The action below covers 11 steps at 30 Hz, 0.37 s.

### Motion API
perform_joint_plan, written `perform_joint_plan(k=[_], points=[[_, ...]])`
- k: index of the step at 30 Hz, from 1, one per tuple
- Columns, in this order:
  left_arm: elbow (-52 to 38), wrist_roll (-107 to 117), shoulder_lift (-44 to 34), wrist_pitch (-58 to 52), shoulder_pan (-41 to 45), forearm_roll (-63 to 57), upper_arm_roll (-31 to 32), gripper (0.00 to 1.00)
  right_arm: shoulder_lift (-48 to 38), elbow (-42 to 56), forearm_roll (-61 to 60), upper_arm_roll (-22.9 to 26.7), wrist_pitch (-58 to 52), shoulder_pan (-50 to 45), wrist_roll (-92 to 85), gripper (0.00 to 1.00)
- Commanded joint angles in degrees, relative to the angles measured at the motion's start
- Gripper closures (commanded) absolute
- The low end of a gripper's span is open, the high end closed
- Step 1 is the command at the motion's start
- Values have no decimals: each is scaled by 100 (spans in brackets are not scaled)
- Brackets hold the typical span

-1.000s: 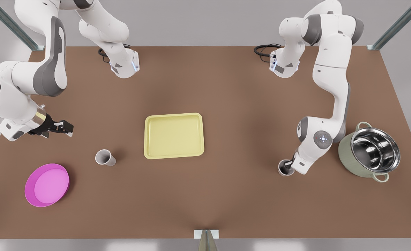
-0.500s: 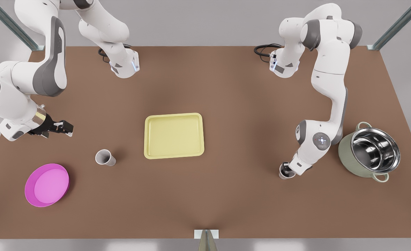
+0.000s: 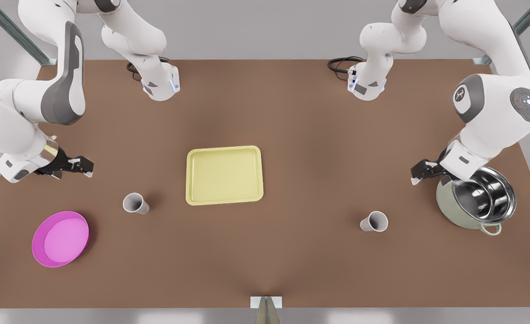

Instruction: Use the left arm to pick up the white IKEA cup from the tray and place it on the middle-left position; use the right arm to pick up the white IKEA cup from the tray and place it on the middle-right position

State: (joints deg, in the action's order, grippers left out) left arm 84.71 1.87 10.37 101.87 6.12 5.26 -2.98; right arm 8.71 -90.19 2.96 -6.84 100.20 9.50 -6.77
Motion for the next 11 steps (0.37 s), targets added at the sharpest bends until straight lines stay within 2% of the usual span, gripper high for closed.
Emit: perform_joint_plan(k=[1, 11], points=[[-16, 165, 1, -1011, 21, 63, -1, 0, -1, 10, -6, -1, 0, -1, -8, 0], [-16, 191, 1, -1011, 12, 54, -9, 0, 26, 10, -6, -1, 61, -1, 9, 0]])
